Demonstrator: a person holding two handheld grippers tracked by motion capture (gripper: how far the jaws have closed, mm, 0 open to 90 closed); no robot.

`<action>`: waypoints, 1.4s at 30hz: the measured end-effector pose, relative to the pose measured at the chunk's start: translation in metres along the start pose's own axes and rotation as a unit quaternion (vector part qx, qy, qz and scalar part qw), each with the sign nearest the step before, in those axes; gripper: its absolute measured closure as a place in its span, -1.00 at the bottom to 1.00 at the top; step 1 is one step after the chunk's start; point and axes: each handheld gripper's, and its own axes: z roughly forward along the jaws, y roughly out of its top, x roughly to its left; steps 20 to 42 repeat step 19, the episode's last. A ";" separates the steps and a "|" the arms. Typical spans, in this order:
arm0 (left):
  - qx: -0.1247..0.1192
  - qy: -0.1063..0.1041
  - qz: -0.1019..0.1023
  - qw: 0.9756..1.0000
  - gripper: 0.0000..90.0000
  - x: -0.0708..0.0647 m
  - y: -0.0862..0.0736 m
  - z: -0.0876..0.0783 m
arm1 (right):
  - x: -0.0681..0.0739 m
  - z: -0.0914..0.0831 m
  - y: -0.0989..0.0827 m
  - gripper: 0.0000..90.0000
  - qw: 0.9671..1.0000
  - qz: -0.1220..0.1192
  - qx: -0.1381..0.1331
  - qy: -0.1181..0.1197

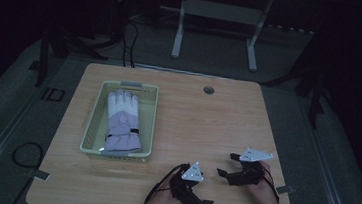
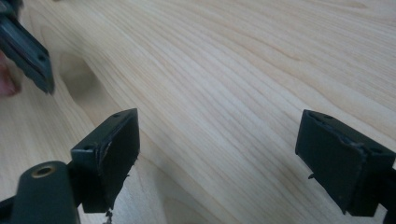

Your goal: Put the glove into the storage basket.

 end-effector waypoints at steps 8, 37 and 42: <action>-0.011 -0.008 0.001 1.000 -0.96 0.001 -0.001 -0.002 | 0.000 0.000 -0.001 -0.69 1.000 -0.001 -0.002 -0.009; -0.005 -0.002 0.011 1.000 -0.96 -0.001 -0.002 -0.001 | -0.001 0.001 0.000 -0.68 1.000 0.008 0.000 -0.015; -0.005 -0.002 0.011 1.000 -0.96 -0.001 -0.002 -0.001 | -0.001 0.001 0.000 -0.68 1.000 0.008 0.000 -0.015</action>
